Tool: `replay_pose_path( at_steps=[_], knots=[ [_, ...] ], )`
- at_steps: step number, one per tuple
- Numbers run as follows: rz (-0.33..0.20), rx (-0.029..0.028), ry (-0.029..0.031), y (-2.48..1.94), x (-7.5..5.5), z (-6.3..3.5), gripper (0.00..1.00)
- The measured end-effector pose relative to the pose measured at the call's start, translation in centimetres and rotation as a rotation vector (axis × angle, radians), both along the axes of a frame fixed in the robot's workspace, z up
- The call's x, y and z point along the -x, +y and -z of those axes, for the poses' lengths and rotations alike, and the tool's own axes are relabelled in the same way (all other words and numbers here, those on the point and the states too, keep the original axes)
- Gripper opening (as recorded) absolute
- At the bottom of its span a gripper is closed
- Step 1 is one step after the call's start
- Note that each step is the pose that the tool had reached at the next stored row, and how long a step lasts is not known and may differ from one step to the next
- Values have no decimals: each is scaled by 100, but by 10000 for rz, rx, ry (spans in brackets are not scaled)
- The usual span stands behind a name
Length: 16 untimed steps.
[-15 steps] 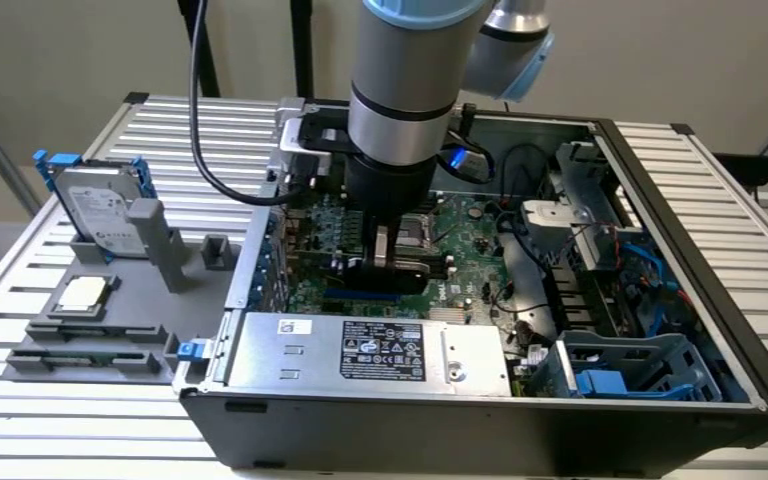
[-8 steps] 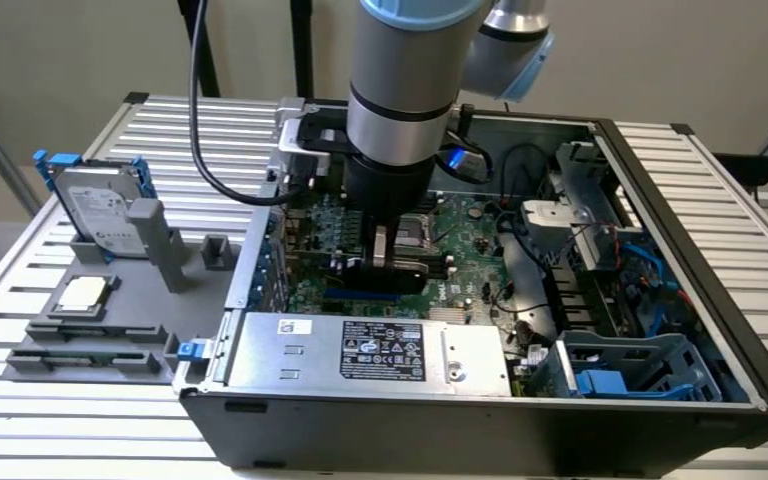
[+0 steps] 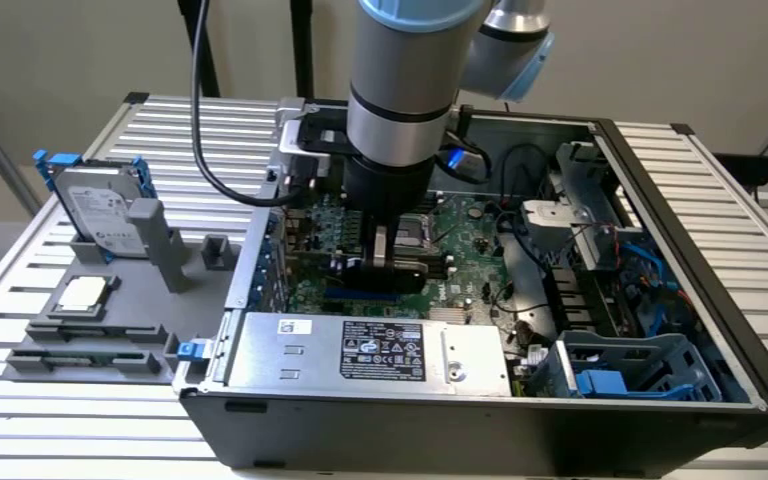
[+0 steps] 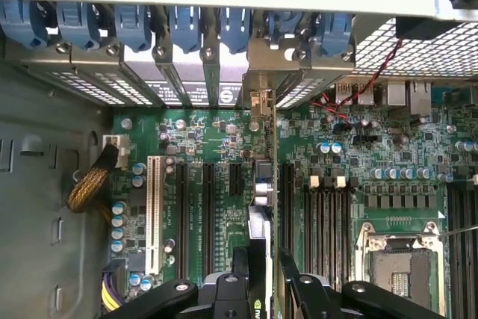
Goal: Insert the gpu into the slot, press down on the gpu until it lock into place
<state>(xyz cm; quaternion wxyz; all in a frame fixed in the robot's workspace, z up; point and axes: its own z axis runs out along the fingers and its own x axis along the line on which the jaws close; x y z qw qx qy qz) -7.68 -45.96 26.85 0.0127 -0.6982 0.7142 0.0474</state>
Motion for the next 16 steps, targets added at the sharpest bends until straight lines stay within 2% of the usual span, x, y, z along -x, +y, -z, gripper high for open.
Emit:
replay_pose_path(
  at_steps=[7,16],
  knots=[
    [-16,2,1,0,0,46,26],
    [-27,3,1,1,1,59,26]
  ],
)
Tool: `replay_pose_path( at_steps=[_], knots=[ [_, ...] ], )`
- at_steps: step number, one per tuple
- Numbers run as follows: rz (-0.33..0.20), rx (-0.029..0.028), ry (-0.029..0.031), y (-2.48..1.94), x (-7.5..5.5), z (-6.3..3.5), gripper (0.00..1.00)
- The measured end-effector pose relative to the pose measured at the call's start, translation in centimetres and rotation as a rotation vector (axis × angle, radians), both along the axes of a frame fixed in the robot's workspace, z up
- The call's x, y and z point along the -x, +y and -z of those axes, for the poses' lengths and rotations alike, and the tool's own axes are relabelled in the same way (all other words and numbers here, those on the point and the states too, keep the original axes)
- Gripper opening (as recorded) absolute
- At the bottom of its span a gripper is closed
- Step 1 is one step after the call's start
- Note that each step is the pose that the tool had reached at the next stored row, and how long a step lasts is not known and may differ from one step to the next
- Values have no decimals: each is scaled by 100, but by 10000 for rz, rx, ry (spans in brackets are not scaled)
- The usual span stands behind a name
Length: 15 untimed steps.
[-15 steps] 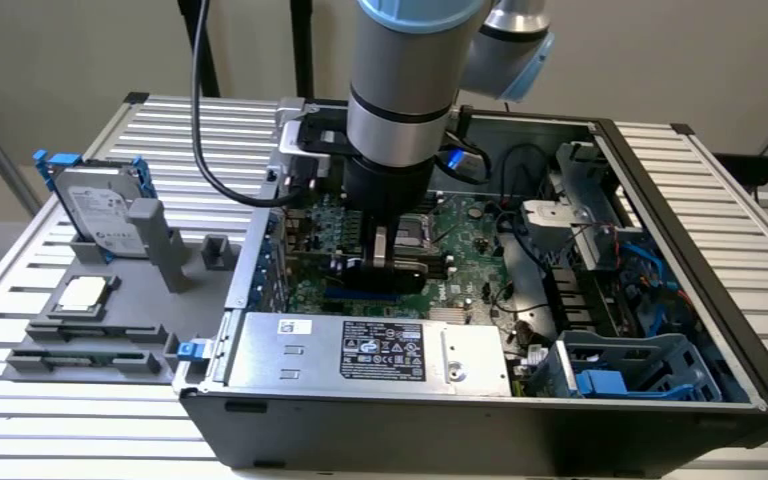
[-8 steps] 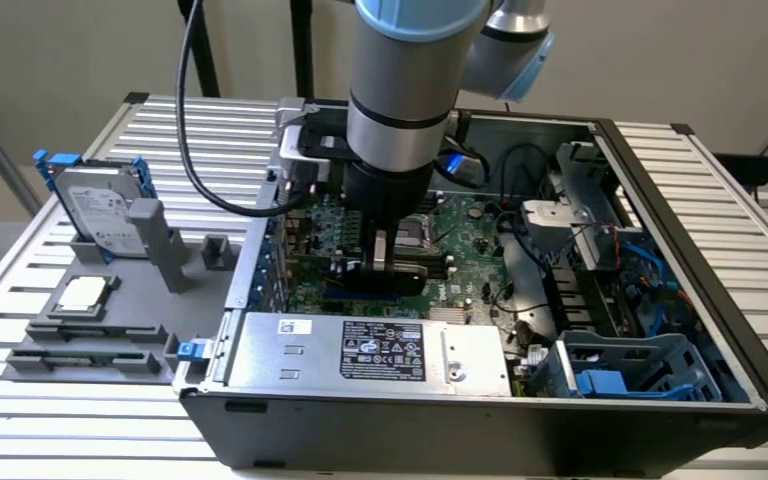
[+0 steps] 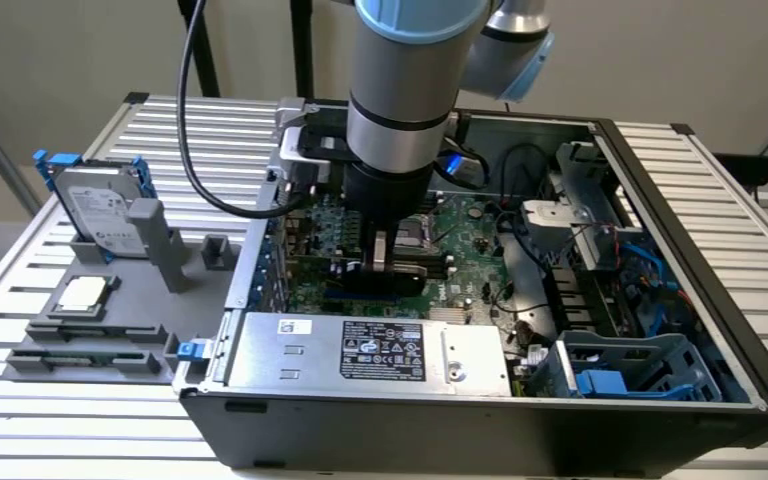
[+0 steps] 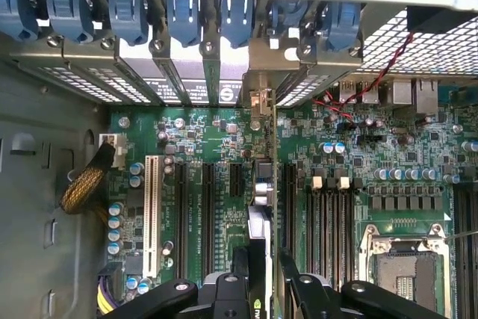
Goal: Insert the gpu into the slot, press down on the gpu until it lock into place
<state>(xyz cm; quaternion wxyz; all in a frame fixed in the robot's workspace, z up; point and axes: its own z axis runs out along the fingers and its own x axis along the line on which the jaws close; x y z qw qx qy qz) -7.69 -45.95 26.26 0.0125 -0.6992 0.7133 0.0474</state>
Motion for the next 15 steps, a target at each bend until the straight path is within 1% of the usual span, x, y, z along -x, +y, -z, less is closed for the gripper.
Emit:
replay_pose_path(
  at_steps=[5,15],
  knots=[
    [-13,-1,-1,13,4,1,26],
    [-94,2,-1,15,14,11,26]
  ],
)
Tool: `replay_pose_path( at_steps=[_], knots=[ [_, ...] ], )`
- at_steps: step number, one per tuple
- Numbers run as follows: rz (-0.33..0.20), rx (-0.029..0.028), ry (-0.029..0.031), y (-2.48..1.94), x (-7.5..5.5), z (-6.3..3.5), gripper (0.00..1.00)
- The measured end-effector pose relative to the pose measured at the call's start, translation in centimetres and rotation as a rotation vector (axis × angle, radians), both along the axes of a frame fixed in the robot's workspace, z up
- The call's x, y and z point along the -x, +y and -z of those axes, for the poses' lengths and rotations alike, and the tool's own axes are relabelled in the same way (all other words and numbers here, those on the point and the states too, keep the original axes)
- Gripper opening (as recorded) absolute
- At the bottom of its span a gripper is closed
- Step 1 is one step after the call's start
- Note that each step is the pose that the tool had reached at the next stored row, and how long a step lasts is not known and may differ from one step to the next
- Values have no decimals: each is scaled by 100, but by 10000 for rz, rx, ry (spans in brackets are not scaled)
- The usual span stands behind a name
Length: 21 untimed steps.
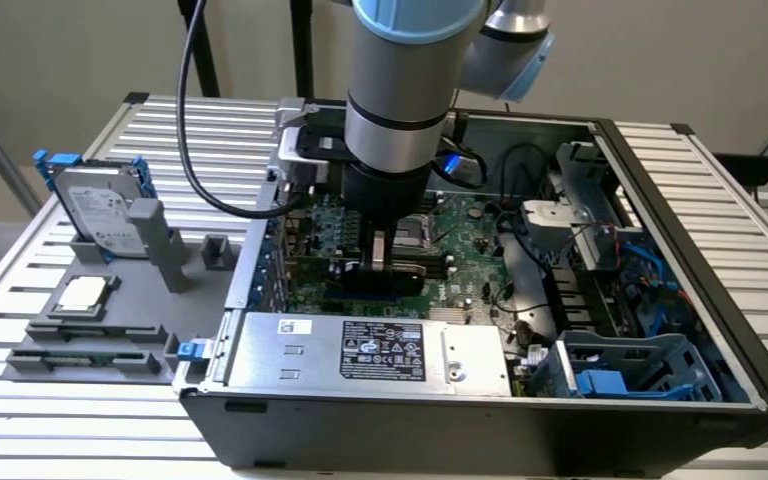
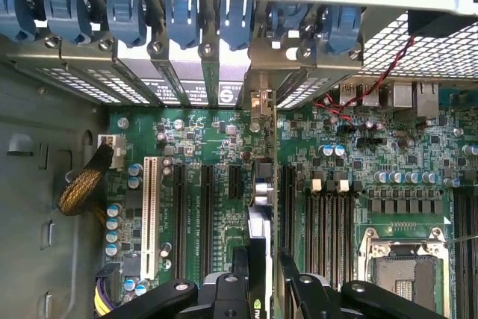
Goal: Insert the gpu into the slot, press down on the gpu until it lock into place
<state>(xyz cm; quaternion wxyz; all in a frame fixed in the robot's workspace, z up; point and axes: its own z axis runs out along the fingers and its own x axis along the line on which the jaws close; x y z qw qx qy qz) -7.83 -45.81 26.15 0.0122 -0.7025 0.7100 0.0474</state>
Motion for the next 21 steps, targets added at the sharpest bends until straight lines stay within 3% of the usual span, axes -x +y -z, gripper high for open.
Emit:
replay_pose_path(
  at_steps=[21],
  knots=[
    [-80,20,16,26,2,-1,26]
  ],
)
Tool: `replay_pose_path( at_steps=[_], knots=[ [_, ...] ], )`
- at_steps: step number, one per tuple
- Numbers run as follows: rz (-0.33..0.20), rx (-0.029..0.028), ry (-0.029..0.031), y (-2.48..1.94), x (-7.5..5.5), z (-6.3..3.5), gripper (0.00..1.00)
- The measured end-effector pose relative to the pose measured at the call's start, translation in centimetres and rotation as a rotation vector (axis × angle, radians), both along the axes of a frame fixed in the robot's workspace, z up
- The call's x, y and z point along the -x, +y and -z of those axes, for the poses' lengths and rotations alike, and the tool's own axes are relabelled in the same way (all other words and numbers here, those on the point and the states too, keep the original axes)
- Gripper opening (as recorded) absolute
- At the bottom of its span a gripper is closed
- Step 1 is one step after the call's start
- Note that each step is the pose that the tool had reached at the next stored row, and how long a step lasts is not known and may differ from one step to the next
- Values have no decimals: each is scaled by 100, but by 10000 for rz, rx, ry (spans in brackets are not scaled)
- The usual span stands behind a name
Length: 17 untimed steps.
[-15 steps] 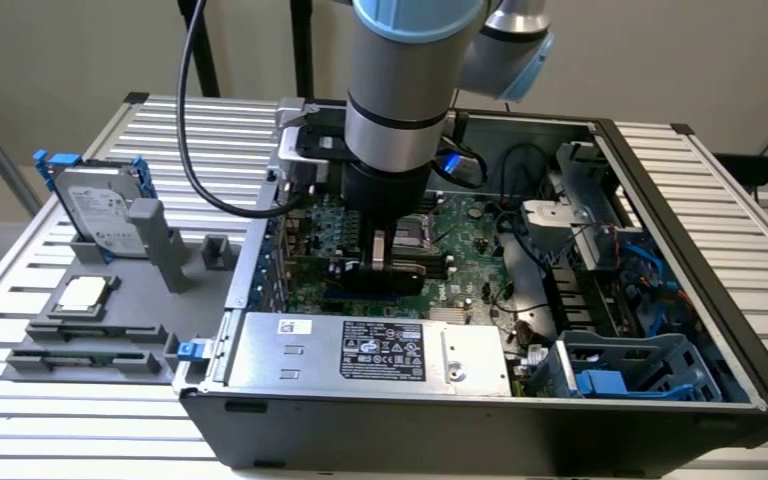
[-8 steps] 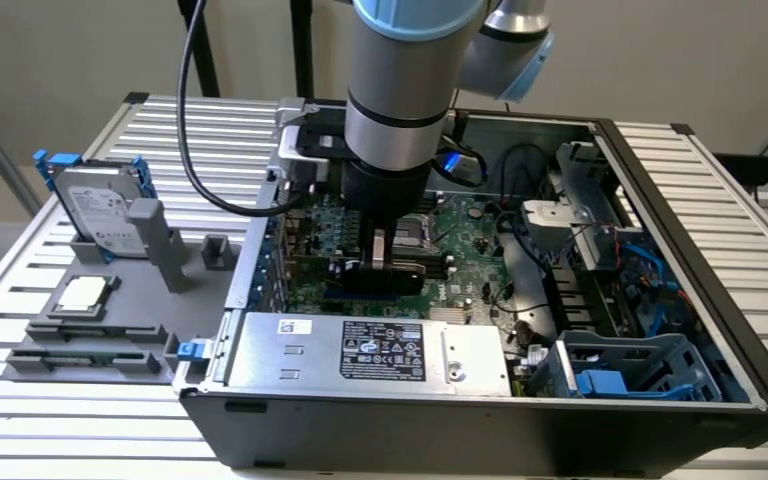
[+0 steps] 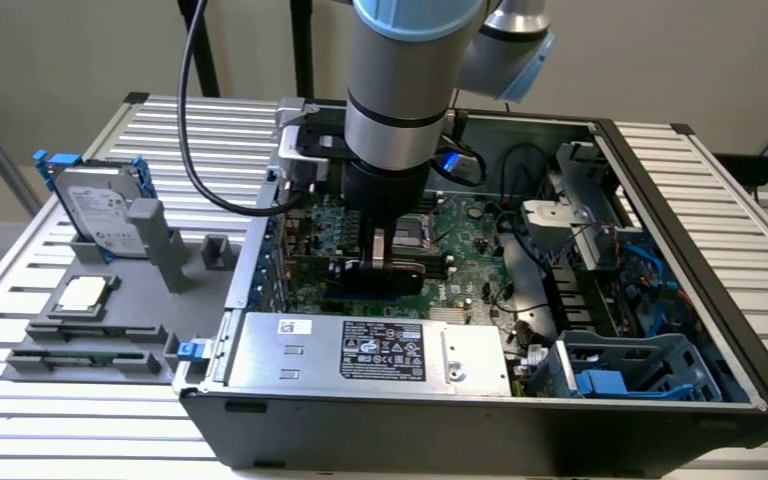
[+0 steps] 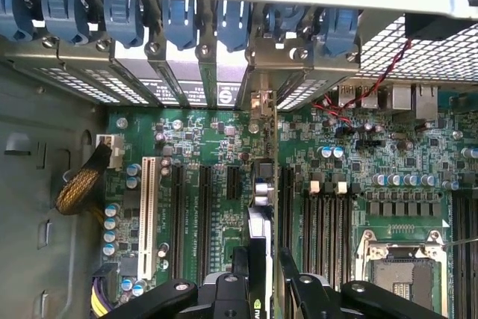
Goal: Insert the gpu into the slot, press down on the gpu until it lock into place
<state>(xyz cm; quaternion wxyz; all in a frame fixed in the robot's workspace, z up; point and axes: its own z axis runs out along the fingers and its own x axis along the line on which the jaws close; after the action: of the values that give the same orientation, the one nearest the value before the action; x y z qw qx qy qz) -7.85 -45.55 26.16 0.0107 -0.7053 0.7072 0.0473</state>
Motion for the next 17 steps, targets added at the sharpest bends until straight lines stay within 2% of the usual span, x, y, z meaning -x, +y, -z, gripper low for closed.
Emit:
replay_pose_path(
  at_steps=[9,17],
  knots=[
    [1,2,5,2,5,-7,26],
    [0,51,6,1,8,-21,26]
  ],
)
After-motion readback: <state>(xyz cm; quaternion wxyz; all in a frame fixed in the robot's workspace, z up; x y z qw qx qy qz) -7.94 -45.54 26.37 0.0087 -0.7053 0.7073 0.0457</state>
